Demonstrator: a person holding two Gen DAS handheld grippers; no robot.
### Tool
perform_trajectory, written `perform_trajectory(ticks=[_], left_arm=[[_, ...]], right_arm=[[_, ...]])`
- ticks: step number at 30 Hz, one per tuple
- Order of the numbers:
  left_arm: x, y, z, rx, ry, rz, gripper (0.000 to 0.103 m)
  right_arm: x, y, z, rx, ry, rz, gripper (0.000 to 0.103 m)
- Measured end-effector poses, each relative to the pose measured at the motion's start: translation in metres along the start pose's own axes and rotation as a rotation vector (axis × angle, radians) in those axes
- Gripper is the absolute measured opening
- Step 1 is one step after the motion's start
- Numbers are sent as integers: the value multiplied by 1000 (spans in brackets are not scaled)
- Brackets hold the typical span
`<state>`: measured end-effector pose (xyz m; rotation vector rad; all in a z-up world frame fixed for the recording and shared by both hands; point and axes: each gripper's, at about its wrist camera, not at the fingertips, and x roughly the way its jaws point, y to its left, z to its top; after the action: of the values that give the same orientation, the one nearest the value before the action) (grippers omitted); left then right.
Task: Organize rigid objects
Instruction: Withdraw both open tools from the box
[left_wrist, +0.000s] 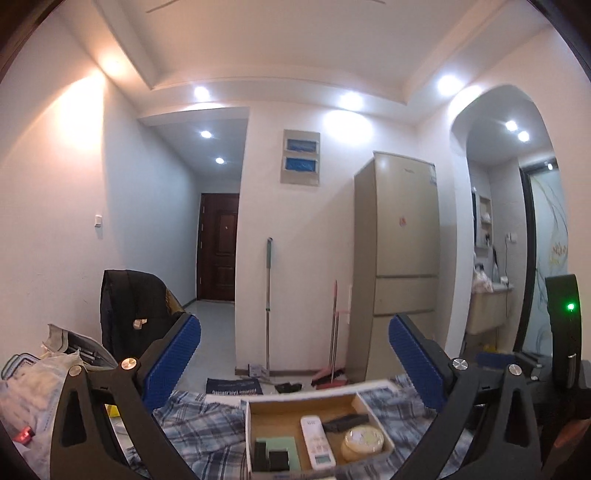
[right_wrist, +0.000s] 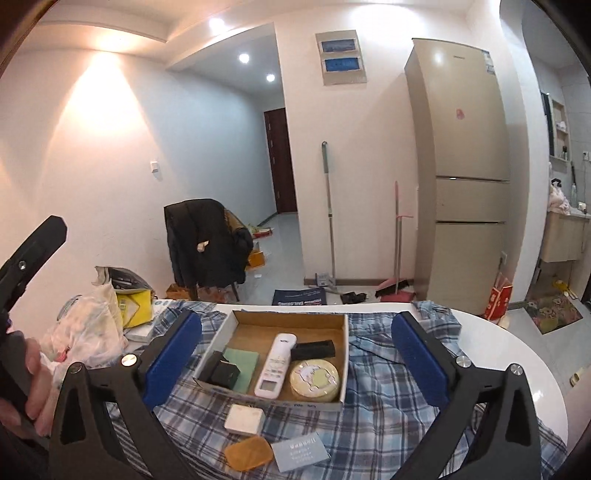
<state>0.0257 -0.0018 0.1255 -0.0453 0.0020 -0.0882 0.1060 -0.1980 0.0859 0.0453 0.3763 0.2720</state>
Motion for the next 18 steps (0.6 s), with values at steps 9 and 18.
perform_trajectory(ticks=[9, 18], left_arm=[[-16, -25, -50, 68, 49, 57, 103], [20, -22, -111, 73, 144, 83, 103]], right_arm=[[10, -11, -46, -9, 66, 55, 95], [36, -21, -74, -68, 157, 23, 89]])
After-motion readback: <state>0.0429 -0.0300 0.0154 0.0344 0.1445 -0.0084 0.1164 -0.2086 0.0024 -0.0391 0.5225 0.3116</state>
